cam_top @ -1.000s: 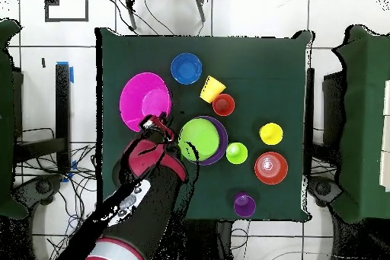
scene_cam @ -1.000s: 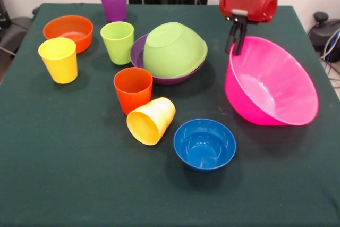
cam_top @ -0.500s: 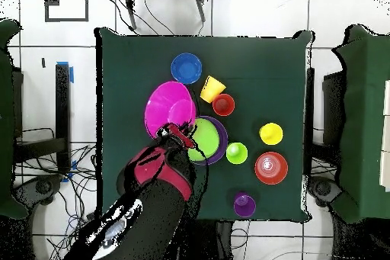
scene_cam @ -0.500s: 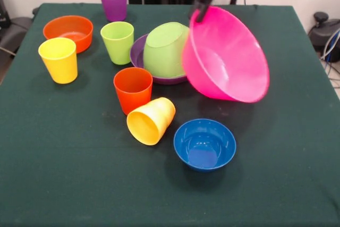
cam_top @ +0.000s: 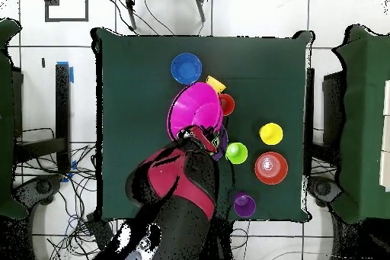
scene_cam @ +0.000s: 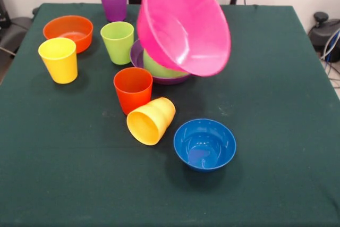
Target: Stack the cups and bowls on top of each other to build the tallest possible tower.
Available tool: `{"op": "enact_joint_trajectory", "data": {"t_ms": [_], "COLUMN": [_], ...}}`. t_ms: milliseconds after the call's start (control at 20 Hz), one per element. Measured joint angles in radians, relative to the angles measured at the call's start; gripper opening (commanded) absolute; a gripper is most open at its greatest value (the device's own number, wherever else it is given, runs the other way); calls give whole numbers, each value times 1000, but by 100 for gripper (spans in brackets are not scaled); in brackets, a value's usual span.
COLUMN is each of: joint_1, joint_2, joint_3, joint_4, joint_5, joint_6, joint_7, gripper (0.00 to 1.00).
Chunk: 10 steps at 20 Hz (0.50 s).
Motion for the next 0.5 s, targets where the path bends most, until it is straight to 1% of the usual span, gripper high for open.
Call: {"op": "enact_joint_trajectory", "data": {"t_ms": [50, 200, 250, 300, 450, 500], "joint_1": [-29, -55, -71, -77, -74, -68], "joint_2": [-37, -70, -92, -104, -115, -116], "joint_3": [8, 15, 18, 16, 7, -2], "joint_4": [-8, -21, -35, -48, -75, -94], "joint_5": [-10, -20, -30, -45, -82, -112], "joint_6": [41, 77, 102, 115, 125, 125], "joint_7": [-31, -71, -106, -133, -172, -190], "gripper": [0, 0, 0, 0, 0, 0]}}
